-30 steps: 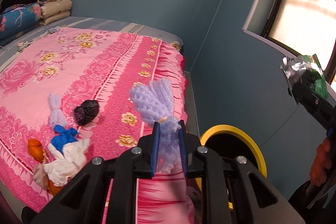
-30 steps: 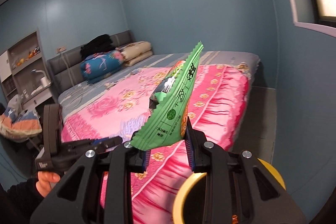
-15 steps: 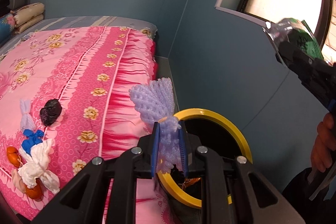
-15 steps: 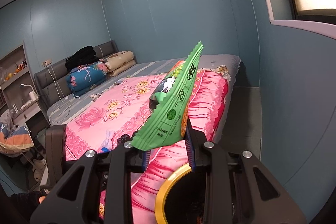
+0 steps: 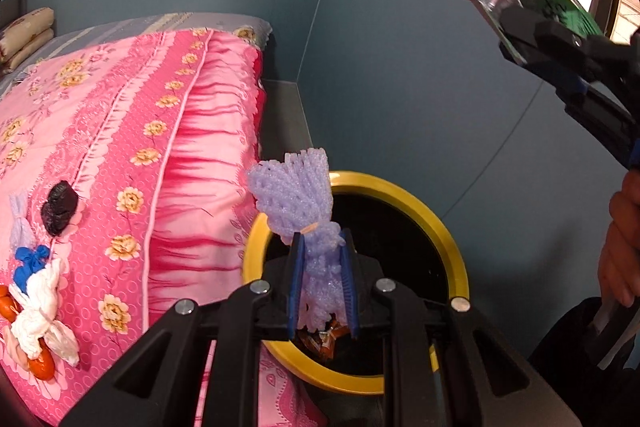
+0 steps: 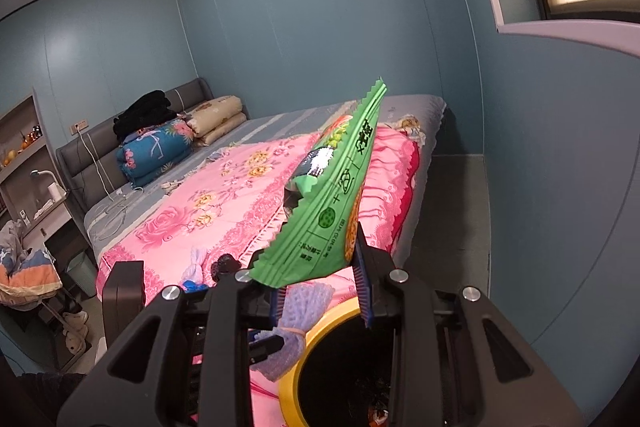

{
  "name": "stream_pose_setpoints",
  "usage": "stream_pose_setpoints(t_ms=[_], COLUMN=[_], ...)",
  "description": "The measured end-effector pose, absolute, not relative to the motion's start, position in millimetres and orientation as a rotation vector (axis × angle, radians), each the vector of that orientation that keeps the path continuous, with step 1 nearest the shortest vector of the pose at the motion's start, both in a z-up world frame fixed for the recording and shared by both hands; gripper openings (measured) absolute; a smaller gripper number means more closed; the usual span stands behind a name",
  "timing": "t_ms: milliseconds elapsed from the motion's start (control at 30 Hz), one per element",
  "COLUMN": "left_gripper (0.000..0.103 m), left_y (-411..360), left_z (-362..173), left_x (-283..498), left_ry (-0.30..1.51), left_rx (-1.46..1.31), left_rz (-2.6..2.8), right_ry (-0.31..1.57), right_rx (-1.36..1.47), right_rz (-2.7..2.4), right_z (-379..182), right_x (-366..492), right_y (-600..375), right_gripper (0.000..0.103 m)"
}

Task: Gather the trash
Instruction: 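Carry the green packet and foam net over the yellow-rimmed bin, then open both tools to drop the packet and net into the bin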

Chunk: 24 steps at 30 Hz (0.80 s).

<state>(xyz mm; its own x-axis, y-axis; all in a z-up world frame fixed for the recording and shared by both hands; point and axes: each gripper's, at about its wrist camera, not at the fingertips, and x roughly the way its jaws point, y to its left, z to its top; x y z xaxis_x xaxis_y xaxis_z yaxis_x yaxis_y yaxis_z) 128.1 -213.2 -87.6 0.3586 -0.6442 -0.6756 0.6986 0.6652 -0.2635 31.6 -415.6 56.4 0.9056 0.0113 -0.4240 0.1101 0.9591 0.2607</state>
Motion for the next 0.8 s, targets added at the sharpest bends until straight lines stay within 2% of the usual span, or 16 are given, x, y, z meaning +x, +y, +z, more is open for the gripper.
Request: stream_pose_setpoints(t_ms=[300, 400, 467, 567, 600, 800], left_gripper=[0.017, 0.019, 0.023, 0.034, 0.042, 0.063], left_y=[-232, -232, -232, -231, -230, -221], left_z=[-99, -101, -99, -97, -96, -92], left_x=[118, 119, 117, 115, 114, 114], left_ry=[0.864, 0.871, 0.858, 0.845, 0.842, 0.82], left_rx=[0.111, 0.098, 0.103, 0.108, 0.106, 0.084], left_rz=[-0.911, -0.923, -0.927, -0.93, -0.929, -0.92], right_ry=[0.447, 0.442, 0.437, 0.422, 0.418, 0.383], right_rx=[0.307, 0.31, 0.314, 0.331, 0.332, 0.344], right_rz=[-0.055, -0.063, -0.07, -0.08, -0.087, -0.126], right_z=[49, 50, 50, 51, 50, 53], right_x=[32, 32, 33, 30, 30, 19], right_y=[-420, -419, -420, -422, -424, -430], right_gripper=[0.028, 0.033, 0.037, 0.048, 0.05, 0.057])
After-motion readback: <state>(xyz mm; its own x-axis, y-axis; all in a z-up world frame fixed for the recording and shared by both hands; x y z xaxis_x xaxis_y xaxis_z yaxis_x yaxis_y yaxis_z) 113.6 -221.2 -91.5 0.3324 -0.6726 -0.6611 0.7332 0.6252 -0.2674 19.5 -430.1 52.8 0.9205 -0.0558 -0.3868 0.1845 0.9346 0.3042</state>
